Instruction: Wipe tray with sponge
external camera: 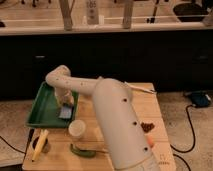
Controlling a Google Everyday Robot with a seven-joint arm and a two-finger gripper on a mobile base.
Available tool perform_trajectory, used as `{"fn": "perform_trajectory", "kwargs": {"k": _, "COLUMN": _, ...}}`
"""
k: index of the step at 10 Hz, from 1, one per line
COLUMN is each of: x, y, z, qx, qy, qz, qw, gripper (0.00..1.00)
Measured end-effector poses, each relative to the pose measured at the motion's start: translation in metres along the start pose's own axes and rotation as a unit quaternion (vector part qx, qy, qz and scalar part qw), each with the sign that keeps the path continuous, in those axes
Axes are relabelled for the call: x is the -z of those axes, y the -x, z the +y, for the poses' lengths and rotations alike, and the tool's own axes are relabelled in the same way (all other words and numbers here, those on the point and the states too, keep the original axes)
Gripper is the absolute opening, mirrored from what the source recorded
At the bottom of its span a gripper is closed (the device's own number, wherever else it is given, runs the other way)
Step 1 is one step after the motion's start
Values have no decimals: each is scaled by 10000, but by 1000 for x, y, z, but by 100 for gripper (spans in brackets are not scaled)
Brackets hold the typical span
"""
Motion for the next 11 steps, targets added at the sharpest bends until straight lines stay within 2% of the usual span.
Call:
{"fn": "perform_trajectory", "kwargs": {"k": 3, "x": 7, "y": -14, "z": -20, "qx": 30, "qy": -18, "qz": 40, "qw": 10000, "gripper": 2}}
{"fn": "perform_trajectory", "kwargs": {"k": 11, "x": 6, "y": -15, "z": -16, "qx": 14, "qy": 10, "qz": 48, "qw": 10000, "gripper": 2}}
